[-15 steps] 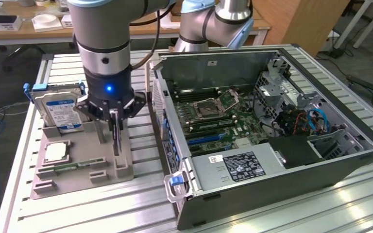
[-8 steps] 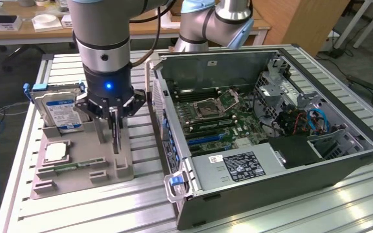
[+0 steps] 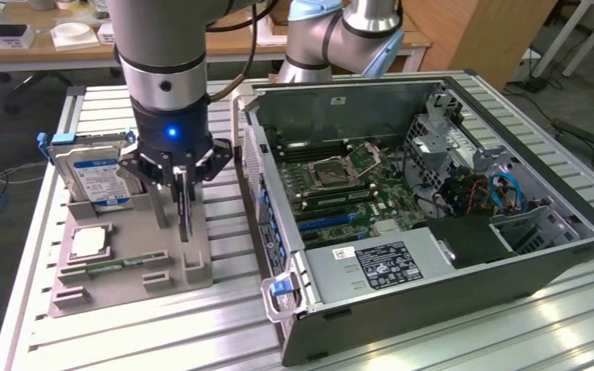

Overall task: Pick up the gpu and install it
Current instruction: 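Pick up the gpu and move the gpu toward the slot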

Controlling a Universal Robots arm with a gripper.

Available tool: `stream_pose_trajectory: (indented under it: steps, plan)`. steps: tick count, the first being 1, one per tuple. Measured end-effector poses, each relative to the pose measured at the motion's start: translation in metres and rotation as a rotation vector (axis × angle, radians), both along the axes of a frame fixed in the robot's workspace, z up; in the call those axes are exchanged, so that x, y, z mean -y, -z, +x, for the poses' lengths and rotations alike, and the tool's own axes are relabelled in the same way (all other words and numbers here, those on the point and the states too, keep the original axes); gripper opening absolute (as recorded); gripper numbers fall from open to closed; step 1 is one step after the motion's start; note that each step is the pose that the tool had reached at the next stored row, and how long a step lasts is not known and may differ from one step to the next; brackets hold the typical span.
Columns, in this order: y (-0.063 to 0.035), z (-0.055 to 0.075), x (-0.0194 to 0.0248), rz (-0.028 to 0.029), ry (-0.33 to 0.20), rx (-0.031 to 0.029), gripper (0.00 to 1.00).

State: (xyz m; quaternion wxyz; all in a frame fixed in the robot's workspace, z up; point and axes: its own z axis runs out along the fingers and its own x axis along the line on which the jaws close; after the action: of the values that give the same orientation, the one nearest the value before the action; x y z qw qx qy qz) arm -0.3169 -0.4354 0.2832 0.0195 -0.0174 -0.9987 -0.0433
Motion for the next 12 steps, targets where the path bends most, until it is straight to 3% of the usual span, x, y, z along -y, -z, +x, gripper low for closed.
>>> stream_pose_trajectory:
  steps: [12]
  plan:
    - [-0.0094, -0.0001, 0.0, 0.0176, 0.0, 0.0, 0.27]
